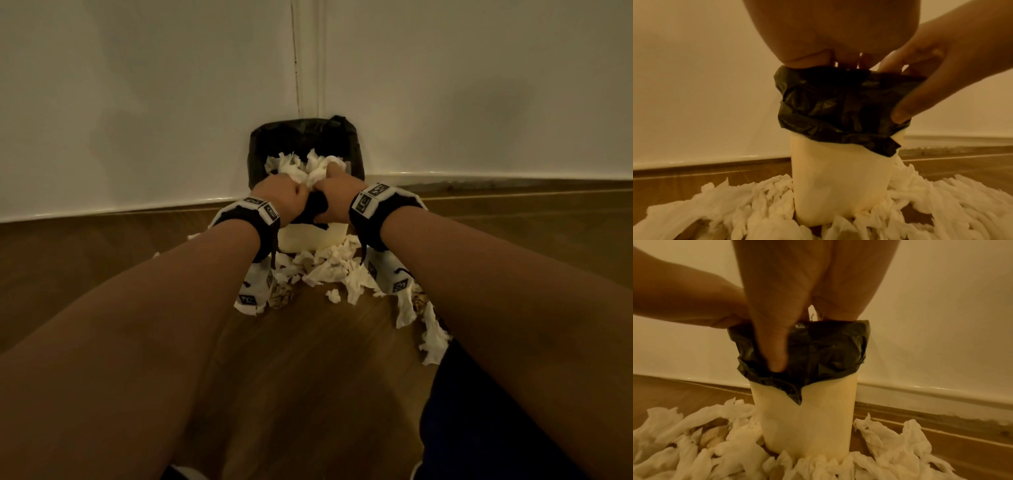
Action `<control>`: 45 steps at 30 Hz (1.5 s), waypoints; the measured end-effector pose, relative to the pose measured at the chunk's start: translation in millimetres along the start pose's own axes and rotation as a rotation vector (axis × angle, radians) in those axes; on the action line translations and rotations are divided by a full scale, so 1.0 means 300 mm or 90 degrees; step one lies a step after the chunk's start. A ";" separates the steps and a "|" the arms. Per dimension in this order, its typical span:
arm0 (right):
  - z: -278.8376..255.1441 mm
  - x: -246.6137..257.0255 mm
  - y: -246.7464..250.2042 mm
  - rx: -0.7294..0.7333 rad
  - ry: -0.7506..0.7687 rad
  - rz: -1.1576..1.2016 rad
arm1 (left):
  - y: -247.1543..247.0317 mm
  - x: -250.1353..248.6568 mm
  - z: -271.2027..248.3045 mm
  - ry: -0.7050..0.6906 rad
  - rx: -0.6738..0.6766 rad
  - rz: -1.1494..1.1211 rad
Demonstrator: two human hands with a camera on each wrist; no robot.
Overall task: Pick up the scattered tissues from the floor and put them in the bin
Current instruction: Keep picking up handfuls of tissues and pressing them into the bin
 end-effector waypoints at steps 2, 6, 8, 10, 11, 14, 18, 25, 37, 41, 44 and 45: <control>0.015 0.001 -0.003 -0.001 0.004 -0.044 | -0.015 -0.028 -0.007 -0.070 0.020 0.073; 0.036 -0.003 -0.007 -0.005 -0.016 -0.060 | -0.048 -0.055 -0.013 -0.126 0.060 0.191; 0.043 -0.008 -0.010 -0.006 -0.034 -0.090 | -0.041 -0.059 -0.011 -0.109 0.050 0.207; 0.049 -0.006 -0.016 0.004 -0.043 -0.100 | -0.042 -0.058 -0.003 -0.092 0.041 0.206; 0.053 -0.006 -0.018 0.009 -0.049 -0.099 | -0.040 -0.055 -0.002 -0.081 0.042 0.204; 0.060 -0.008 -0.019 0.024 -0.060 -0.099 | -0.033 -0.057 -0.014 -0.081 0.024 0.175; 0.052 -0.024 -0.005 0.009 -0.079 -0.098 | 0.022 -0.013 -0.071 -0.091 -0.140 -0.014; -0.011 0.023 0.118 -0.133 -0.082 -0.105 | 0.037 0.156 -0.278 -0.027 -0.289 -0.062; -0.030 0.429 0.002 -0.131 0.125 -0.051 | -0.236 0.574 -0.529 0.273 0.050 -0.043; -0.016 0.539 -0.140 0.000 0.150 -0.015 | -0.343 0.613 -0.579 0.305 0.149 -0.034; 0.010 0.549 -0.271 0.090 0.110 -0.031 | -0.395 0.592 -0.585 0.274 0.158 -0.021; 0.022 0.537 -0.313 0.114 0.090 -0.024 | -0.400 0.569 -0.577 0.244 0.139 -0.010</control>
Point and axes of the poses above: each hand's wrist, its own z-axis towards the middle knuckle, its own y-axis out of the back of the hand, x = y × z, the point moved 10 cm from there along z, towards the middle knuckle, and after that the axes turned 2 degrees about -y, right-handed, at the moved point
